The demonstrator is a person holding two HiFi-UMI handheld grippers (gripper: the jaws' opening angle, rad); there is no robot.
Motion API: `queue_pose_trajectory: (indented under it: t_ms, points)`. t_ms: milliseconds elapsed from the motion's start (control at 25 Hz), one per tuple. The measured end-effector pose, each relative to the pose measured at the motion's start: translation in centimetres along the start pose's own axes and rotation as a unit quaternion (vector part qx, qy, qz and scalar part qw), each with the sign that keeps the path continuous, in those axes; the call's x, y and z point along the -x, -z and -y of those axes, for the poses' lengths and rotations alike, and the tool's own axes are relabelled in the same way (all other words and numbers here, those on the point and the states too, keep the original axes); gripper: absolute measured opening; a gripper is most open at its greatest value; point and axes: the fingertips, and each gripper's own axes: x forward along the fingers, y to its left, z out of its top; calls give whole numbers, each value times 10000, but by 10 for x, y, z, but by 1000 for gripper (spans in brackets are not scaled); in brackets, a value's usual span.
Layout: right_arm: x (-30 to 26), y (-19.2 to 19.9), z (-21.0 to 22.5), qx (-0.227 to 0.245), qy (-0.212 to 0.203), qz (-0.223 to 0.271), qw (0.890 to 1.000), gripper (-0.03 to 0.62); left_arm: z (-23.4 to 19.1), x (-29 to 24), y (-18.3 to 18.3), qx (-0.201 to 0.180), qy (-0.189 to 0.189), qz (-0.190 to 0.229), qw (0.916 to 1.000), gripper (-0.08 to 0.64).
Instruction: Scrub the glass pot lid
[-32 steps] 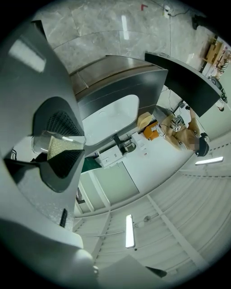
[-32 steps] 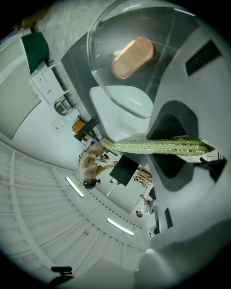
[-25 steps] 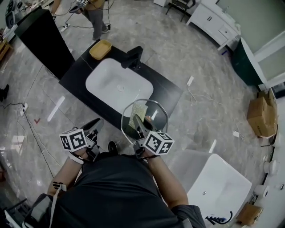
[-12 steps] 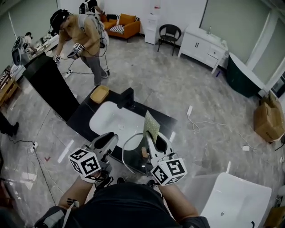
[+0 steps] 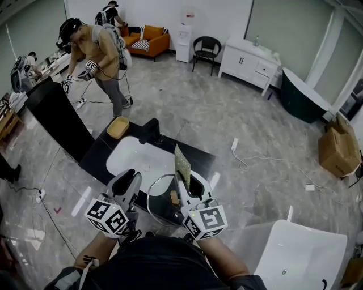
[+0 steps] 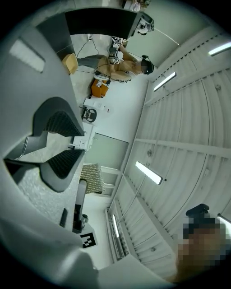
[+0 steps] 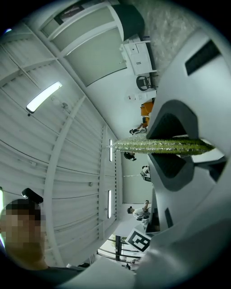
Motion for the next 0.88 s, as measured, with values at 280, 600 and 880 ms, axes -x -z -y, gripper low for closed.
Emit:
queue_pose_trajectory:
  t_ms: [280, 600, 880]
  points:
    - [18, -8, 11, 209, 199, 78, 9996, 63, 20, 4, -5, -403, 44, 199, 9990, 95]
    - [14, -2, 14, 282, 320, 65, 9991, 63, 13, 0, -6, -423, 33, 176, 9989, 95]
    - [-4, 12, 6, 280, 354, -72, 9990, 63, -11, 7, -4, -396, -53, 170, 9991, 95]
